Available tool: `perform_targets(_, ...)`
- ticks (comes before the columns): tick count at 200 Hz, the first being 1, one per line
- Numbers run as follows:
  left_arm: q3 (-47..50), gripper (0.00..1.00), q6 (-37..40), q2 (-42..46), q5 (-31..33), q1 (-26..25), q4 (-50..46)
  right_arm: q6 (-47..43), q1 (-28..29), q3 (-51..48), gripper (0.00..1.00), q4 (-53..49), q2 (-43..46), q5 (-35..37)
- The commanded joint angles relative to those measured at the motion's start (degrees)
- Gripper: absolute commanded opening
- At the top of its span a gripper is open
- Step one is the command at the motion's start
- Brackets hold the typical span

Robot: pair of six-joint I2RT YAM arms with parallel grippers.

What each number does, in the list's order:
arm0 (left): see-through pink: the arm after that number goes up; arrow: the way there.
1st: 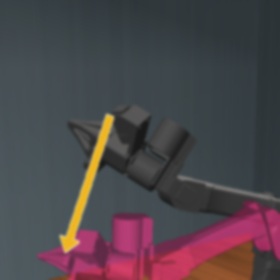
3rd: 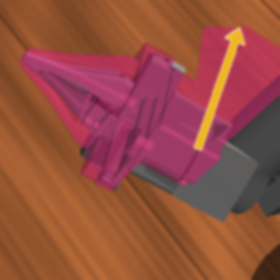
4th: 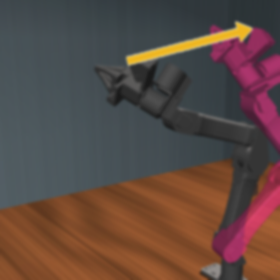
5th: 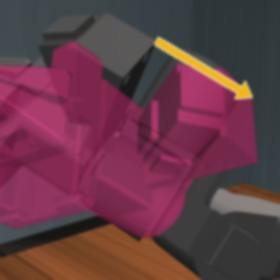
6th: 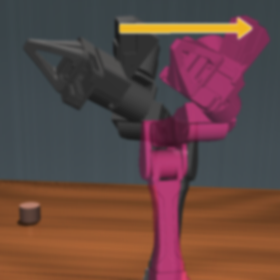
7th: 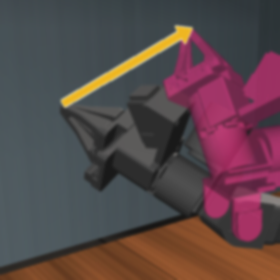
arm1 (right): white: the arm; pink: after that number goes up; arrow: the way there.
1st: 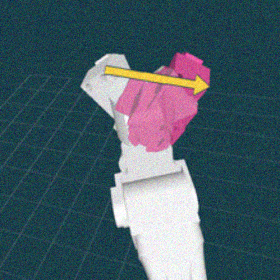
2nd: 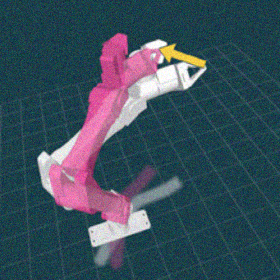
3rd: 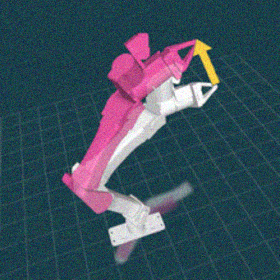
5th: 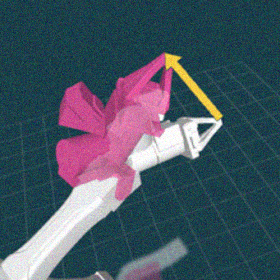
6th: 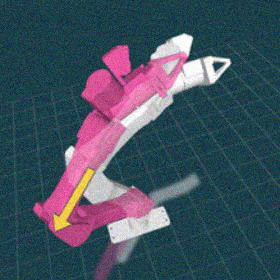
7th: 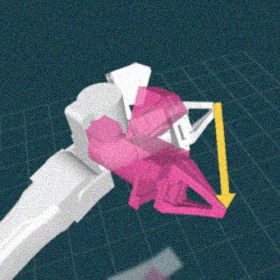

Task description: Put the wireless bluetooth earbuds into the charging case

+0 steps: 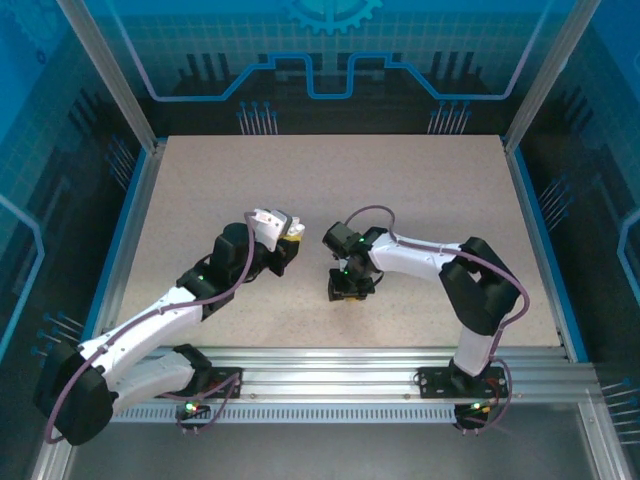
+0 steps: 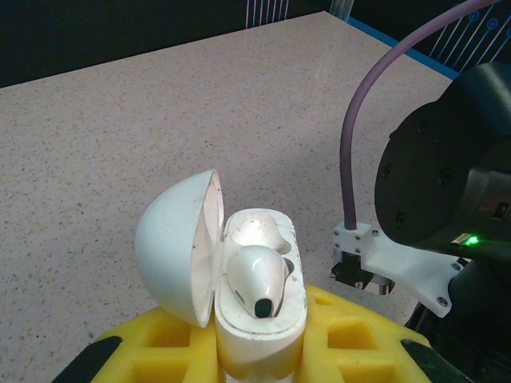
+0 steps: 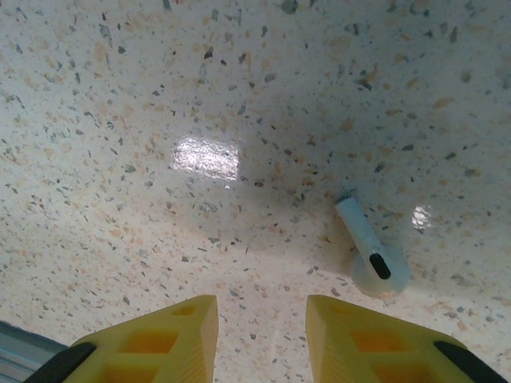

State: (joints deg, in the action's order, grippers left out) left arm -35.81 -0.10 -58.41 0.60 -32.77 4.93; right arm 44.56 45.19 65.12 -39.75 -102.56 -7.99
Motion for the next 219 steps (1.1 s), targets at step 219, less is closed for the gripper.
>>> perform_targets(219, -0.05, 0.17, -0.08, 0.45, -0.16, 0.35, -0.13, -4.55, -7.67, -3.56, 0.35, -1.57, 0.05, 2.07)
